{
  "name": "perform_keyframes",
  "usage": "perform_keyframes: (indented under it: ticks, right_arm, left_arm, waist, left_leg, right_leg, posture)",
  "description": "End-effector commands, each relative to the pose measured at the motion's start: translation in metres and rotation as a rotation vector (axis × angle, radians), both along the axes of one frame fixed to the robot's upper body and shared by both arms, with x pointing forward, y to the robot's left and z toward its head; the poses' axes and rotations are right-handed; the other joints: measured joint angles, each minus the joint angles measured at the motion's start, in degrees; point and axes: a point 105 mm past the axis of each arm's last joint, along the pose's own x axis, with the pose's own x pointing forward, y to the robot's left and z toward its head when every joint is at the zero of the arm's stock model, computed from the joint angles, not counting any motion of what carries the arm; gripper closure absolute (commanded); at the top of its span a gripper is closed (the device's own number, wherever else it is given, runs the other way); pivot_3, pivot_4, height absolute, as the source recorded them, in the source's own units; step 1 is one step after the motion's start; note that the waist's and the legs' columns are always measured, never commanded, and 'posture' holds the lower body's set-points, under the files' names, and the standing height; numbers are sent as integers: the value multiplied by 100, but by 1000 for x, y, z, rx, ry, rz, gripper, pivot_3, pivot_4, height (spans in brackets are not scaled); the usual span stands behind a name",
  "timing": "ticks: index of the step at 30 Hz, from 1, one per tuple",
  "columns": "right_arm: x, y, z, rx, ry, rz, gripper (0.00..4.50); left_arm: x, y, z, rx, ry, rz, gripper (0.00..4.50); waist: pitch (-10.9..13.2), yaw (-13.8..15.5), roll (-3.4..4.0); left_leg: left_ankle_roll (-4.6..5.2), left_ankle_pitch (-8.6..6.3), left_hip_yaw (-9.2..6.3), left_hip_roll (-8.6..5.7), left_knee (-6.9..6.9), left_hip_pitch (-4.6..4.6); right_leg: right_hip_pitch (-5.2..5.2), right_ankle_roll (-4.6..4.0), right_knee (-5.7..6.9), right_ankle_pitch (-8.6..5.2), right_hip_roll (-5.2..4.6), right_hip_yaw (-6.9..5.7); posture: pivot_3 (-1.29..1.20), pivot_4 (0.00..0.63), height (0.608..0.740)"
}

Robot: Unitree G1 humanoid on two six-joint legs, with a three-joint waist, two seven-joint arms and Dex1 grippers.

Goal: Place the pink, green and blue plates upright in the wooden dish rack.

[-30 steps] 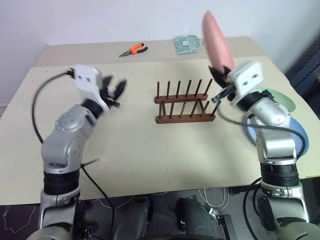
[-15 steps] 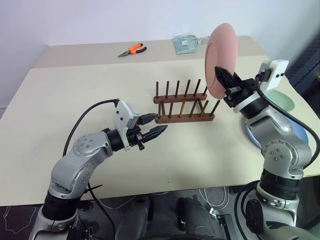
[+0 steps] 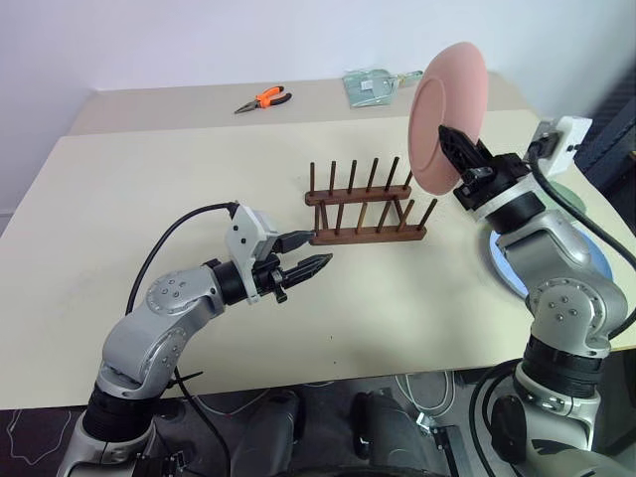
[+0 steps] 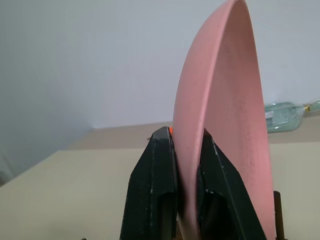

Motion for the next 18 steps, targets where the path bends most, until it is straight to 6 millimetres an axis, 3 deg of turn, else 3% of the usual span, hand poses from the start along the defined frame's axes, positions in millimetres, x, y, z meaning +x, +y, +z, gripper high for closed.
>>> perform_keyframes:
  ticks: [1,14,18]
  right_arm:
    - [-11,4,18,5,-77,28,4500]
    - [6,1,-27,-40,111,23,4500]
    - [13,-5,-29,-78,107,-16,2911]
  left_arm:
    - [-6,-4,7,6,-39,-26,2090]
    - [-6,-5,6,9,-35,-34,2090]
    - [-5,-6,6,12,-38,-33,2030]
  waist:
    - [0,-3,0]
    - [2,-3,3]
    - [2,1,3]
  left_leg:
    - [0,0,0,0,0,0]
    - [1,0,0,0,-1,-2]
    - [1,0,0,0,-1,-3]
  right_leg:
    - [0,0,0,0,0,0]
    - [-2,-2,-1,-1,0,0]
    - [-2,-1,-2,-1,-1,0]
  posture:
    - [0,150,729]
    - [0,150,729]
    - [0,150,729]
